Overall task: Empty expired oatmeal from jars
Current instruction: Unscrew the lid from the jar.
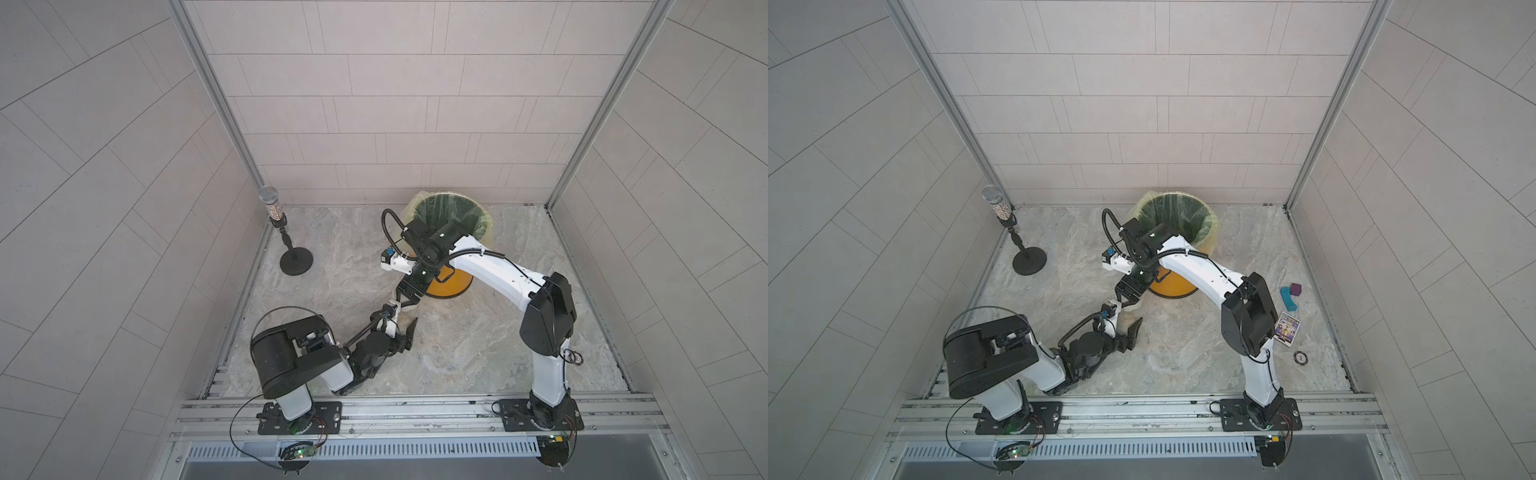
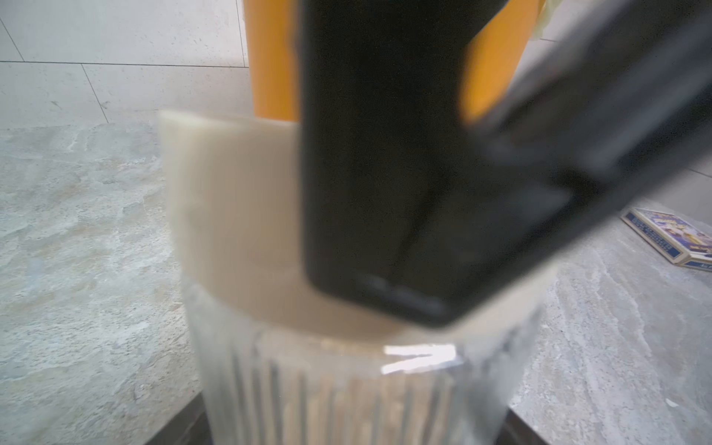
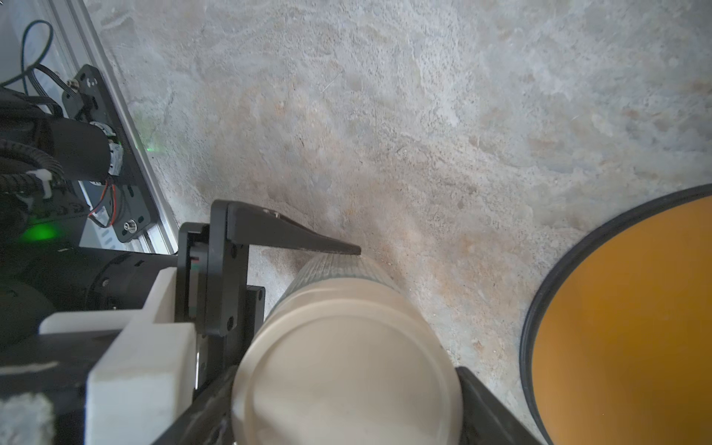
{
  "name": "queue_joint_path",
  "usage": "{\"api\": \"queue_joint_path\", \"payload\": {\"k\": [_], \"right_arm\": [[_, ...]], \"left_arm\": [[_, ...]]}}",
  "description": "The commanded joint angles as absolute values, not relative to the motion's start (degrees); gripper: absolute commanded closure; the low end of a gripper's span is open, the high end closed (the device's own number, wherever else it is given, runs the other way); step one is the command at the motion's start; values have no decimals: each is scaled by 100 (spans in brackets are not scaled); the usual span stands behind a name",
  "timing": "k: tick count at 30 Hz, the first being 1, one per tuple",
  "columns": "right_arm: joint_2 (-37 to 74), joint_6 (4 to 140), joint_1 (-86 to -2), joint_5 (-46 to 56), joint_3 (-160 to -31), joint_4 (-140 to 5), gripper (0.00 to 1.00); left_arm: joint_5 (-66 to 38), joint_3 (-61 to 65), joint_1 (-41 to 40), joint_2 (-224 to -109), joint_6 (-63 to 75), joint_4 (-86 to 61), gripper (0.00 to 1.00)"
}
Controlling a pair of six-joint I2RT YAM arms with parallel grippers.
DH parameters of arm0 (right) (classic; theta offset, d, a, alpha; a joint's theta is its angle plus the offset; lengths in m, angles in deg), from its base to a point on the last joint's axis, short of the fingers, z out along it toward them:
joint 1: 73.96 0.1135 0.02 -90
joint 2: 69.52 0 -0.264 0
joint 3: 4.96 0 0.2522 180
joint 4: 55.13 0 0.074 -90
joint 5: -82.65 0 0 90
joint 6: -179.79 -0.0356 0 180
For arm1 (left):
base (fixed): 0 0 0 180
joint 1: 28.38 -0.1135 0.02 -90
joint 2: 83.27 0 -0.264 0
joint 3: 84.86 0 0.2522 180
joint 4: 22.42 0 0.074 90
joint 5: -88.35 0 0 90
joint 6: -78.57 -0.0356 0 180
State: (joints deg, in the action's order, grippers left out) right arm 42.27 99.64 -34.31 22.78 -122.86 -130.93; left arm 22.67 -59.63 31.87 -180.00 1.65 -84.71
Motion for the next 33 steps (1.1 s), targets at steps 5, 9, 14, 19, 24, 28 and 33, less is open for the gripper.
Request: {"api": "queue_joint_path", "payload": {"k": [5,9,14,19,24,28,33], "right_arm": [[4133,9886,-3534,2753,-12397,-13332,54],[4129,9938,-3538,2769,-12405,-13395,56],[4122,10194,-3538,2741,-12401,-13573,57],[4087,10479,-3536,2704,-12381,-13656,57],[4055,10795,-3531,2708,-12389,-13768,56],[3914,11049,-3528,2732,-12384,-13830,56],[3888,11739,-3503,2762,-12535,-14247,54]], "left_arm": [[2398,-6125,3181,-17871,114,-8648,35],[2358,-6151,3183,-17826,109,-8644,50],[2042,-6248,3042,-17536,141,-8583,82],[1374,-6218,2717,-17165,491,-7976,99],[1074,-5972,2691,-16580,336,-6974,100],[956,-5791,2682,-16028,225,-6151,100],[916,-5756,2640,-15500,183,-5641,100]]}}
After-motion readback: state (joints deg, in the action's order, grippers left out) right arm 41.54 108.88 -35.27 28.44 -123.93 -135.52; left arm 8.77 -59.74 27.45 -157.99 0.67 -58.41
